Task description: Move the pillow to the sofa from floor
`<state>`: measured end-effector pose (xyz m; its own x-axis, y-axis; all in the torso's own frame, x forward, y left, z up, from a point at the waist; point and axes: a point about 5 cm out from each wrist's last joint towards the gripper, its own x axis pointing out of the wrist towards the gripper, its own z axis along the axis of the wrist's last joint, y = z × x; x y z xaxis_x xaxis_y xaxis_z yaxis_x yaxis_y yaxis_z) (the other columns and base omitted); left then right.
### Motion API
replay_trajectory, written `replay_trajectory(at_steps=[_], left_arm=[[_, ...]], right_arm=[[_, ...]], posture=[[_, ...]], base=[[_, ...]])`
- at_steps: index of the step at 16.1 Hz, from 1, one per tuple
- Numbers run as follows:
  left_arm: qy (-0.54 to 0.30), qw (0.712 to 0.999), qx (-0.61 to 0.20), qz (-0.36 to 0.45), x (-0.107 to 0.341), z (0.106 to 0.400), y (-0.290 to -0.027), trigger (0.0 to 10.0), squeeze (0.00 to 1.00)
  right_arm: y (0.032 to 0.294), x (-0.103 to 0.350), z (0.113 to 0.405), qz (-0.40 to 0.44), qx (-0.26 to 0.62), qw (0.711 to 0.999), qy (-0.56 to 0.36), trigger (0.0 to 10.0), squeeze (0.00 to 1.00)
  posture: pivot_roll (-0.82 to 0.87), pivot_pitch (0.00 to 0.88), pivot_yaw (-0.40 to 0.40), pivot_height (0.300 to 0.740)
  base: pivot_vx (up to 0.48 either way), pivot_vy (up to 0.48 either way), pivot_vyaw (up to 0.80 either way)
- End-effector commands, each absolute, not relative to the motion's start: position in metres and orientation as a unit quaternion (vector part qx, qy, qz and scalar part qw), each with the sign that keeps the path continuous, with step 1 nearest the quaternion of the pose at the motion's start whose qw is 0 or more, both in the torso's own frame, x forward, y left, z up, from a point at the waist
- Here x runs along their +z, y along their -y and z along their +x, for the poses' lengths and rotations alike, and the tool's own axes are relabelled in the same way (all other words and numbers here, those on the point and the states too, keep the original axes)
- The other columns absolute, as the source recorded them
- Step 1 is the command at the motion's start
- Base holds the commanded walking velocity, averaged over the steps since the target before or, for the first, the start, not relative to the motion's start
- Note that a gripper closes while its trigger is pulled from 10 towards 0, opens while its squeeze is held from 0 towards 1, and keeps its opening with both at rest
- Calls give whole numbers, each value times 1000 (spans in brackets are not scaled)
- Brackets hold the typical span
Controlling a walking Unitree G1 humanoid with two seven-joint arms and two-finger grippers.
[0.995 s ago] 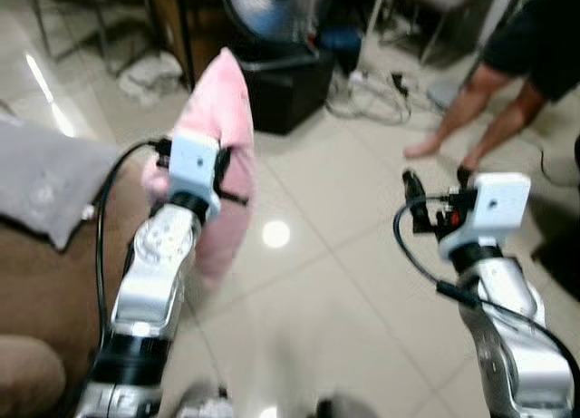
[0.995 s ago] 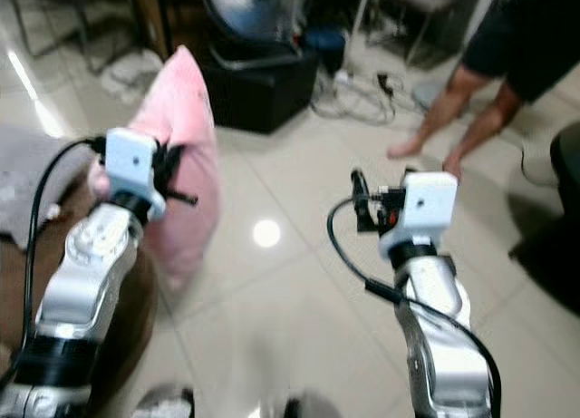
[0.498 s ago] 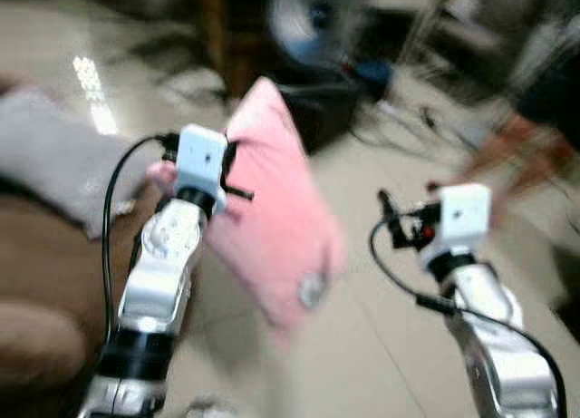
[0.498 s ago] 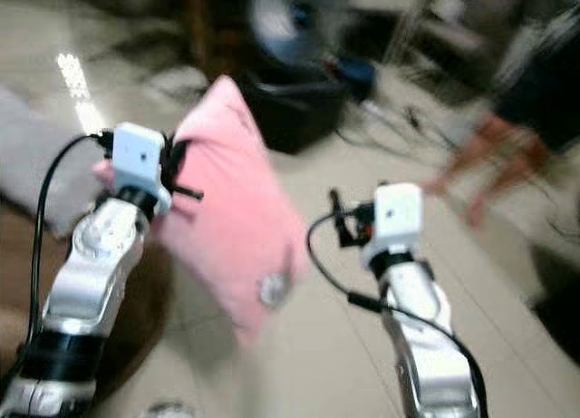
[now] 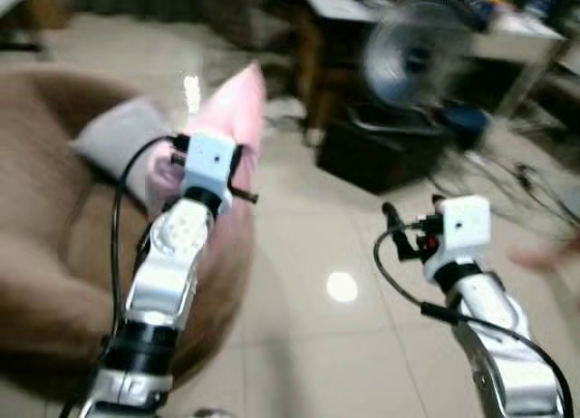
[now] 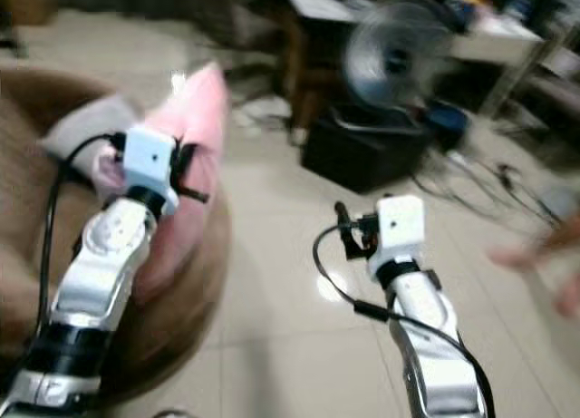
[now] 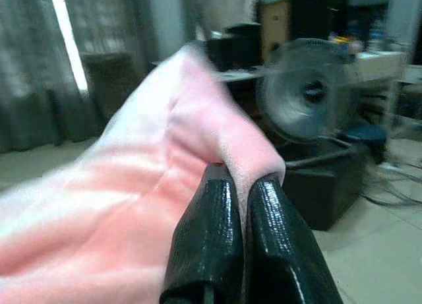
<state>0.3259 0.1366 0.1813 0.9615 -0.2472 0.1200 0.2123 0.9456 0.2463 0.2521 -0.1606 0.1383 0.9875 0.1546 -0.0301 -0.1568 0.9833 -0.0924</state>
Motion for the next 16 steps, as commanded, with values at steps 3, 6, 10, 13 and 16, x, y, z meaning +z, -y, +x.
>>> replay_trajectory(at_steps=[3,6,10,13,16], left_arm=[[102,981,-109,124,194,327,-141,10000,0],[100,976,-140,131,193,335,-128,10000,0],[88,974,-171,116,189,348,-107,10000,0],[74,966,-228,100,187,361,-76,10000,0],[49,967,-230,96,190,378,-54,10000,0]], right_arm=[[155,142,252,-49,89,995,0,10000,0],[159,139,252,-52,82,995,-1,10000,0],[162,139,252,-21,70,997,0,10000,0],[157,139,248,-24,94,995,-1,10000,0],[148,138,239,-23,135,991,1,10000,0]], posture=[[100,0,-138,740],[102,0,-134,740],[102,12,-134,740],[92,40,-122,740],[76,72,-97,740]], base=[[269,0,800],[266,0,800],[195,0,600],[0,0,0],[0,0,0]])
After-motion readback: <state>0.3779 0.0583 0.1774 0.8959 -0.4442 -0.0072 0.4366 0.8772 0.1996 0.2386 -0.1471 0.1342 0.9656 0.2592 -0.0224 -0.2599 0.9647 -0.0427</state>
